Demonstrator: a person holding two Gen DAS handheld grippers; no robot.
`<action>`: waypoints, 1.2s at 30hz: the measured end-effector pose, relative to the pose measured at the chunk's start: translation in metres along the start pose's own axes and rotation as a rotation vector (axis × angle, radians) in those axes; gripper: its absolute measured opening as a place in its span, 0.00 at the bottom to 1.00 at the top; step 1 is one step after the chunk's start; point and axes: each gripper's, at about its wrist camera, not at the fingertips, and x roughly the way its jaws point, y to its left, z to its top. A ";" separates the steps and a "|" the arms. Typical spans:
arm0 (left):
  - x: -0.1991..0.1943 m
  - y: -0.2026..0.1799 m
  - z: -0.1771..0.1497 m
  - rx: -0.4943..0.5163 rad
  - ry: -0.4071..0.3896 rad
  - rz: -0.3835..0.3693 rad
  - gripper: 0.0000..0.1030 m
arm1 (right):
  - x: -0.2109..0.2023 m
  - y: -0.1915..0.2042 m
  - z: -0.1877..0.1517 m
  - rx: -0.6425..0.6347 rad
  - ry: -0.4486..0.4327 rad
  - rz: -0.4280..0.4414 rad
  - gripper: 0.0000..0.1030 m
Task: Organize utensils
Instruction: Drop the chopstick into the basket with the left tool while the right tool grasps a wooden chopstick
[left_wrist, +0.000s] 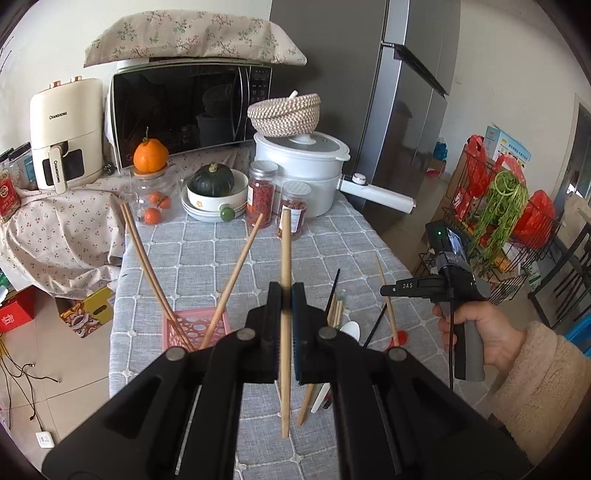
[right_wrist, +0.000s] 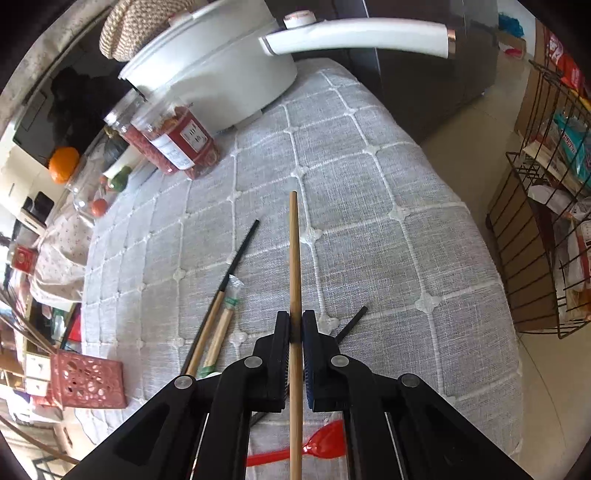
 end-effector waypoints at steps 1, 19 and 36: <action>-0.007 0.001 0.002 -0.005 -0.022 -0.003 0.06 | -0.010 0.003 -0.001 -0.006 -0.023 0.011 0.06; -0.044 0.056 0.012 -0.129 -0.461 0.149 0.06 | -0.150 0.091 -0.042 -0.166 -0.467 0.205 0.07; 0.034 0.083 -0.009 -0.167 -0.231 0.156 0.06 | -0.157 0.162 -0.067 -0.182 -0.667 0.281 0.07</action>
